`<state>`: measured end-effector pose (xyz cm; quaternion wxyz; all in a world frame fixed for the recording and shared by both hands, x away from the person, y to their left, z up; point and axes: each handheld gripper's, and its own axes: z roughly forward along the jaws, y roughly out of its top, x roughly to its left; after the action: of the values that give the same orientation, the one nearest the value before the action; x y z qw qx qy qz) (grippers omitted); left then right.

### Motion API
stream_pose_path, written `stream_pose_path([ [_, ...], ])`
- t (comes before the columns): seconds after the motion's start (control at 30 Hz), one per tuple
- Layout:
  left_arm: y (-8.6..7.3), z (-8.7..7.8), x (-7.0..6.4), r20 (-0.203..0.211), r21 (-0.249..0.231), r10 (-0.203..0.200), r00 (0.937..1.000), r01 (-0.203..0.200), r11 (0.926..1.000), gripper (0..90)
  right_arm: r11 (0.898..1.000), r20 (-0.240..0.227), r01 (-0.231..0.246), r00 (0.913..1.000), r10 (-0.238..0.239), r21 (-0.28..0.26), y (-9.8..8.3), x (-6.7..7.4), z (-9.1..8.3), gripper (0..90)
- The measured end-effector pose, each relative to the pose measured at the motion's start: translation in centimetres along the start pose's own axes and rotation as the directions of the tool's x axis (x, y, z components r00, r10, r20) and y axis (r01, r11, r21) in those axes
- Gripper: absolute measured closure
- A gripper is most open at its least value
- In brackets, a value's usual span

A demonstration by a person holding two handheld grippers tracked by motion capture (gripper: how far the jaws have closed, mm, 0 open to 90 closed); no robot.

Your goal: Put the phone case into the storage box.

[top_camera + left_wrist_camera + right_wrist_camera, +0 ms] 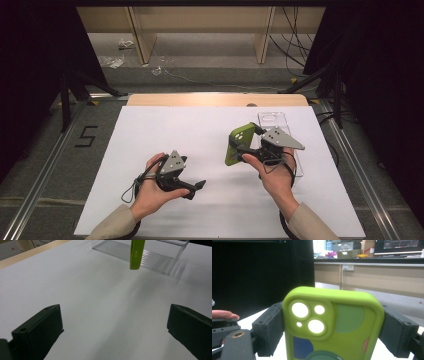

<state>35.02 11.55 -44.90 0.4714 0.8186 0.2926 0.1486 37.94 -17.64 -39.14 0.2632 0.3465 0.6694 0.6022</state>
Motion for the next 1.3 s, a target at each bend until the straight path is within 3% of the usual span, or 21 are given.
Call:
stream_pose_path([
  [0.83,-1.5,-1.9,0.9,-0.027,0.001,-0.013,0.9996,0.013,0.9999,0.0,1.0,0.034,-0.004,0.9994,0.005,-0.024,0.8,-1.1,-0.8,17.1],
  [1.3,-2.2,-2.4,1.2,-0.034,-0.002,-0.026,0.9991,0.026,0.9997,0.0,0.999,0.084,0.003,0.9965,0.001,-0.051,1.6,-2.4,-1.5,17.1],
])
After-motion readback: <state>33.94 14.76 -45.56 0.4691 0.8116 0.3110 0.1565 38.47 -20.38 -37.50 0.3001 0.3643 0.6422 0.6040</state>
